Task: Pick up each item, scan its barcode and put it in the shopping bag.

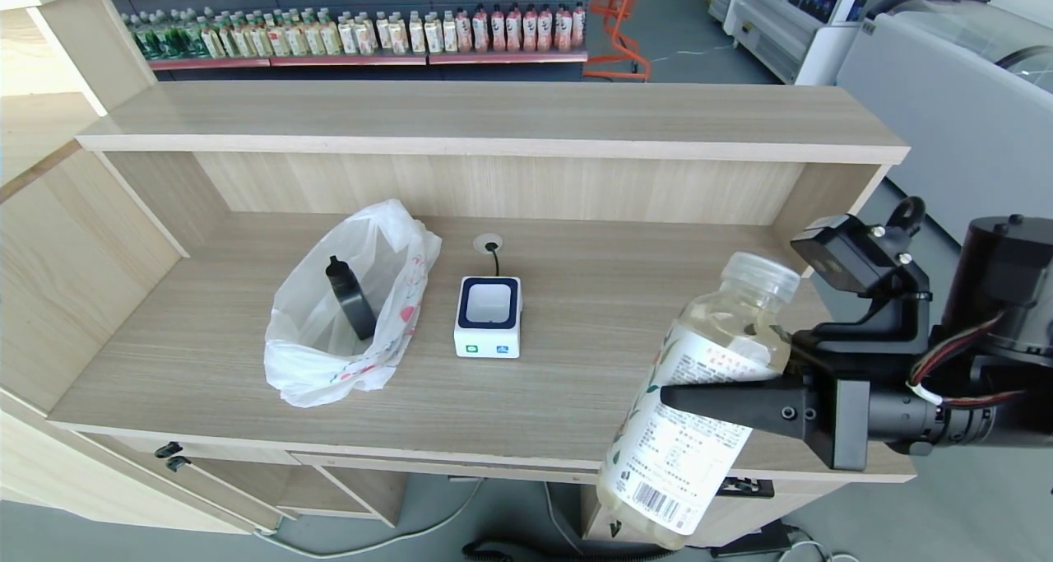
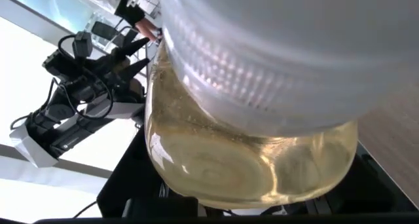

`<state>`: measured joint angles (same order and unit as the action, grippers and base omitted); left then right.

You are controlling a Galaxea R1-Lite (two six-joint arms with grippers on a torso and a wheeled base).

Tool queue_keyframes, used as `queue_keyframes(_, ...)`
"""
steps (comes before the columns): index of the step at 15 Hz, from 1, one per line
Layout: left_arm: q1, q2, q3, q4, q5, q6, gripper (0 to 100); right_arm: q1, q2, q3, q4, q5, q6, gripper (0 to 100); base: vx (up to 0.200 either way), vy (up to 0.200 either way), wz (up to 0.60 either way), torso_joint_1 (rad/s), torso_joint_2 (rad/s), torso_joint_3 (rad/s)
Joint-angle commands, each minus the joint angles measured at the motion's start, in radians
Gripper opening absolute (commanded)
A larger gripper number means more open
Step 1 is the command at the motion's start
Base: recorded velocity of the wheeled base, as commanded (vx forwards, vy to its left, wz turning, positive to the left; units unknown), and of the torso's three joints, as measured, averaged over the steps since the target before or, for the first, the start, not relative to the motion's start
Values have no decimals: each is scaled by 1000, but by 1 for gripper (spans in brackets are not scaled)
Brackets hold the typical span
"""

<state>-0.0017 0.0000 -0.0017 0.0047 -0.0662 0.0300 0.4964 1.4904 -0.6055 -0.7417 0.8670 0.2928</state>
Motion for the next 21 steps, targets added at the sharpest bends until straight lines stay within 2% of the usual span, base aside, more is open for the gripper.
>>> queue_keyframes(1, 0, 2, 0, 0, 0, -1, 100, 2, -25, 3, 10, 0, 14, 0, 0, 0, 0, 0, 0, 0)
queue_keyframes(4, 0, 2, 0, 0, 0, 1, 100, 2, -68, 4, 104, 1, 31, 0, 0, 0, 0, 0, 0, 0)
queue_keyframes(15, 0, 2, 0, 0, 0, 1, 100, 24, -68, 4, 105, 6, 22, 0, 0, 0, 0, 0, 0, 0)
queue_keyframes(21, 0, 2, 0, 0, 0, 1, 100, 16, -38, 0, 100, 1, -58, 0, 0, 0, 0, 0, 0, 0)
